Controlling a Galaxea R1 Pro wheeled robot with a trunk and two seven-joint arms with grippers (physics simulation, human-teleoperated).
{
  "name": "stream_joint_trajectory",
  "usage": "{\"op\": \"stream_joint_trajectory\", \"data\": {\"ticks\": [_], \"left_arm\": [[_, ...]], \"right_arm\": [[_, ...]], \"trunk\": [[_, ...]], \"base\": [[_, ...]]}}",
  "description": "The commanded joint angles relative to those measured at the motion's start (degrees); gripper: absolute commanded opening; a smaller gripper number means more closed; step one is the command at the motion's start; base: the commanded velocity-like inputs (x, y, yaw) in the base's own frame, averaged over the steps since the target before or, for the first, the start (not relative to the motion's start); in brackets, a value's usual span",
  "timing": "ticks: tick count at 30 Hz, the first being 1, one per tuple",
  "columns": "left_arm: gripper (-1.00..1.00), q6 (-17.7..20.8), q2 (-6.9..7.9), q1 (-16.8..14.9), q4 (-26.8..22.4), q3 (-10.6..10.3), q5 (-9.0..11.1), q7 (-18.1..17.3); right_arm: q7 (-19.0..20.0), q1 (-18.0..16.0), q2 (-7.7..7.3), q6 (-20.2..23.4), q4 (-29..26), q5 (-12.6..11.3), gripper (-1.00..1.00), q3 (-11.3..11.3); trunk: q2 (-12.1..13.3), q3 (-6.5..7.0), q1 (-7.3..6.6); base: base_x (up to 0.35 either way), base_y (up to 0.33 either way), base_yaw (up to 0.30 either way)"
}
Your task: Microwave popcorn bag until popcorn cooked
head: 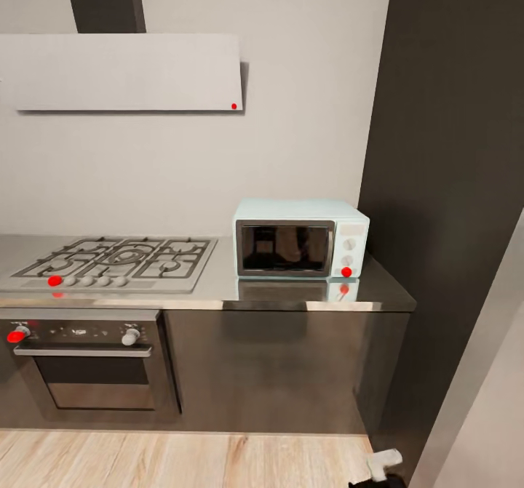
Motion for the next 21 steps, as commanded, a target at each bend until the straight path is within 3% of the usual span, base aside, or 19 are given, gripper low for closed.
{"op": "stream_joint_trajectory", "data": {"ticks": [1,3,5,7,8,9,10,15,17,18,21], "left_arm": [[1.00,-0.1,-0.02,0.0,0.0,-0.5,0.4,0.2],[1.00,-0.1,-0.02,0.0,0.0,-0.5,0.4,0.2],[1.00,-0.1,-0.02,0.0,0.0,-0.5,0.4,0.2],[1.00,-0.1,-0.02,0.0,0.0,-0.5,0.4,0.2],[1.00,-0.1,-0.02,0.0,0.0,-0.5,0.4,0.2],[1.00,-0.1,-0.02,0.0,0.0,-0.5,0.4,0.2],[1.00,-0.1,-0.02,0.0,0.0,-0.5,0.3,0.2],[1.00,-0.2,-0.02,0.0,0.0,-0.5,0.4,0.2],[1.00,-0.2,-0.02,0.0,0.0,-0.5,0.4,0.2],[1.00,-0.2,-0.02,0.0,0.0,-0.5,0.4,0.2],[1.00,-0.2,-0.02,0.0,0.0,-0.5,0.4,0.2]], "right_arm": [[0.5,0.0,0.87,3.3,-6.2,0.3,1.00,0.0],[0.6,0.0,2.79,8.3,-14.9,0.0,1.00,0.2],[0.6,-1.5,6.18,15.8,-21.8,0.1,1.00,0.3],[0.5,-5.5,8.09,19.8,-24.3,0.1,1.00,0.4],[0.3,-9.4,8.91,21.4,-25.2,0.0,1.00,0.4],[0.3,-11.9,9.21,22.0,-25.5,0.0,1.00,0.4],[0.2,-16.7,9.53,22.7,-25.9,0.0,1.00,0.3],[-0.1,-26.9,9.59,25.8,-26.9,0.0,1.00,0.1],[-1.4,-28.6,9.45,26.3,-29.5,0.0,1.00,0.0],[-3.9,-29.1,9.40,26.8,-32.4,0.1,1.00,0.0],[-6.8,-29.3,9.37,27.1,-34.0,0.0,1.00,0.0]], "trunk": [[0.0,-0.07,0.00],[0.0,-0.07,0.00],[0.0,-0.07,0.00],[0.0,-0.07,0.00],[0.0,-0.07,0.00],[0.0,-0.07,0.00],[0.0,-0.07,0.00],[0.0,-0.07,0.00],[0.0,-0.07,0.00],[0.0,-0.07,0.00],[0.0,-0.07,0.00]], "base": [[0.000,0.000,0.000],[0.000,0.000,0.000],[0.000,0.000,0.000],[0.000,0.000,0.000],[0.000,0.000,0.000],[0.000,0.000,0.000],[0.000,0.000,0.000],[0.000,0.000,0.000],[0.000,0.000,0.000],[0.000,0.000,0.000],[0.000,0.000,0.000]]}}
